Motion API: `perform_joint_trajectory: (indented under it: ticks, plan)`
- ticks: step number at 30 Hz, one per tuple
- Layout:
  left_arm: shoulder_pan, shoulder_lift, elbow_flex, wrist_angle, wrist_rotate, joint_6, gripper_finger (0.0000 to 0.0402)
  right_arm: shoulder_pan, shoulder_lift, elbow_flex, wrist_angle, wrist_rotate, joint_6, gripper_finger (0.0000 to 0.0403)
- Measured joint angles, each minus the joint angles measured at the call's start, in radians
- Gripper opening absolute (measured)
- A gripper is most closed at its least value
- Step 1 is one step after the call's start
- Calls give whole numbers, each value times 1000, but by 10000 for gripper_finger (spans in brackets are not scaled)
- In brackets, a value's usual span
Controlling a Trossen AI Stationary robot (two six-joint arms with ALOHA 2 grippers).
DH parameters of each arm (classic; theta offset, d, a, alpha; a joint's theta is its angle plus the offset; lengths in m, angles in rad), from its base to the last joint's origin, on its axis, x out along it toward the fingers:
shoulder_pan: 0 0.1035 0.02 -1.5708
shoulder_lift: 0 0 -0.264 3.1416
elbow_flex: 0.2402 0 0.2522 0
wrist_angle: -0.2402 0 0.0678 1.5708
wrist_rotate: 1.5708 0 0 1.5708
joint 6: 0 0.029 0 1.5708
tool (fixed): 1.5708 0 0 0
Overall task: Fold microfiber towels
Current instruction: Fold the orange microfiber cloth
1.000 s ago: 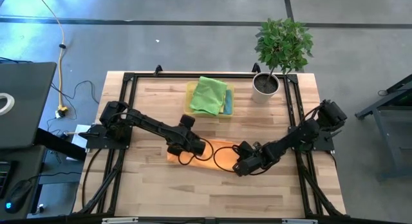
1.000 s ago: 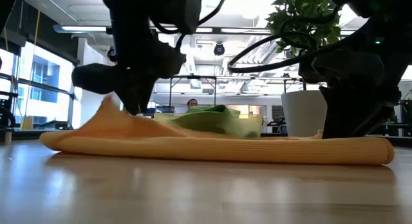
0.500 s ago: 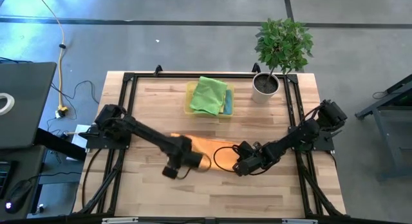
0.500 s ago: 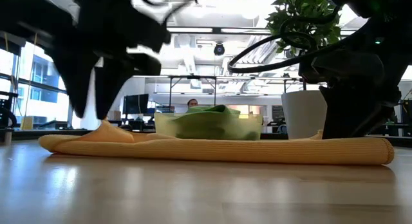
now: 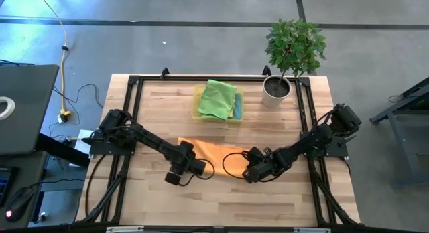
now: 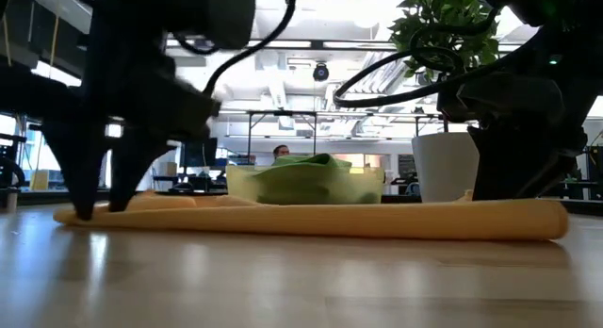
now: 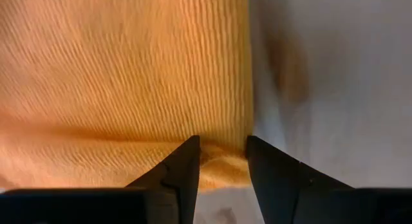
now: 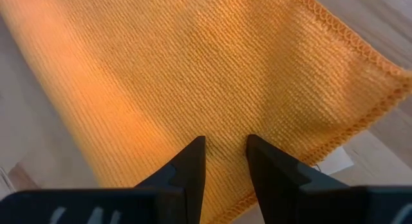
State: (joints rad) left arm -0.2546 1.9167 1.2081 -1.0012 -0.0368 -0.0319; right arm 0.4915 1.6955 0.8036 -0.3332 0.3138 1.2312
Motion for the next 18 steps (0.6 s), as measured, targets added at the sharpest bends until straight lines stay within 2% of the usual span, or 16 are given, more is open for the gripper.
perform_joint_trajectory:
  ticks: [10,18]
  plan:
    - [-3,-1,-12,-83,-1,27,115,0,1,2,-43,-9,0,107]
    - [27,-6,-79,-114,-62,43,115,0,1,2,-57,-12,0,107]
